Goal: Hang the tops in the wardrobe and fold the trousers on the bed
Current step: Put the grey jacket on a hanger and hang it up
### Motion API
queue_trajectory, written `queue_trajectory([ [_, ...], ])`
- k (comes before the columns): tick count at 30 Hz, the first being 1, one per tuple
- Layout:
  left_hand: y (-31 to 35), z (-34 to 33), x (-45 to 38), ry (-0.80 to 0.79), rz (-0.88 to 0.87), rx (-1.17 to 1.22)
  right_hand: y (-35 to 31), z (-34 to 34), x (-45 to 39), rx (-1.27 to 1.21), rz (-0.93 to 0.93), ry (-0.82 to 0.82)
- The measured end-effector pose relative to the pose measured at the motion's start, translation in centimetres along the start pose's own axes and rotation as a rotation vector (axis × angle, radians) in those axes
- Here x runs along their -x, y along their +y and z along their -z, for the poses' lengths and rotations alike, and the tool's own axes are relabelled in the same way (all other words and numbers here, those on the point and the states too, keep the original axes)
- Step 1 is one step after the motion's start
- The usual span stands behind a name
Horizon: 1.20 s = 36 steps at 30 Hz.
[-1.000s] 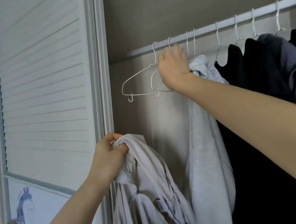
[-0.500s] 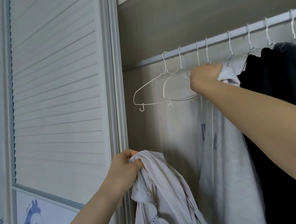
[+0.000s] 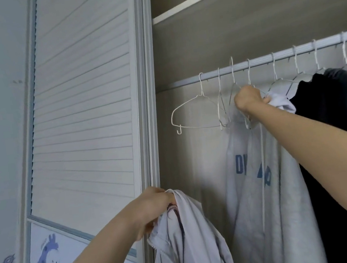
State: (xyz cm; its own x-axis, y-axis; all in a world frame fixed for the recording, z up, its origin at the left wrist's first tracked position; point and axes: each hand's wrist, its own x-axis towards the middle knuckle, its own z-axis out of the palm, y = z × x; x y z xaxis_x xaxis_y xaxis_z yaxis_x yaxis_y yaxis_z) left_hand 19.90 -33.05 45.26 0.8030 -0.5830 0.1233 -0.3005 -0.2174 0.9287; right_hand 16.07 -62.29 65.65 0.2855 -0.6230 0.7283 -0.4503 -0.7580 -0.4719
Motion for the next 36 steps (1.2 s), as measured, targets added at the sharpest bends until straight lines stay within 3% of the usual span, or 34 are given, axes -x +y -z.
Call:
queue_trajectory([
  [8,-0.7,-0.3,1.6,0.004,0.02,-0.145,0.8,3.0,4.2,-0.446,0.041,0.017],
  [16,-3.0,-1.1,4.0,-0.325,0.072,-0.142,4.6,6.7,22.6,-0.94,-0.03,0.013],
  [20,-4.5,-1.0,5.1,-0.496,0.108,-0.054,8.5,9.2,33.8,-0.921,0.086,0.039],
  [23,-5.5,-1.7,5.5,-0.52,0.071,-0.062,11.6,9.2,37.0,-0.982,-0.077,-0.123],
  [27,-6.3,-3.9,5.8,-0.362,0.033,-0.095,12.8,7.8,38.7,-1.063,-0.391,-0.433],
  [32,-8.2,-6.2,5.0,-0.024,0.003,-0.112,15.4,7.0,41.4,-0.906,-0.406,-0.304],
  [36,-9.0,-6.2,3.7,0.115,0.021,-0.124,17.9,8.8,42.8,-1.024,-0.362,-0.316],
])
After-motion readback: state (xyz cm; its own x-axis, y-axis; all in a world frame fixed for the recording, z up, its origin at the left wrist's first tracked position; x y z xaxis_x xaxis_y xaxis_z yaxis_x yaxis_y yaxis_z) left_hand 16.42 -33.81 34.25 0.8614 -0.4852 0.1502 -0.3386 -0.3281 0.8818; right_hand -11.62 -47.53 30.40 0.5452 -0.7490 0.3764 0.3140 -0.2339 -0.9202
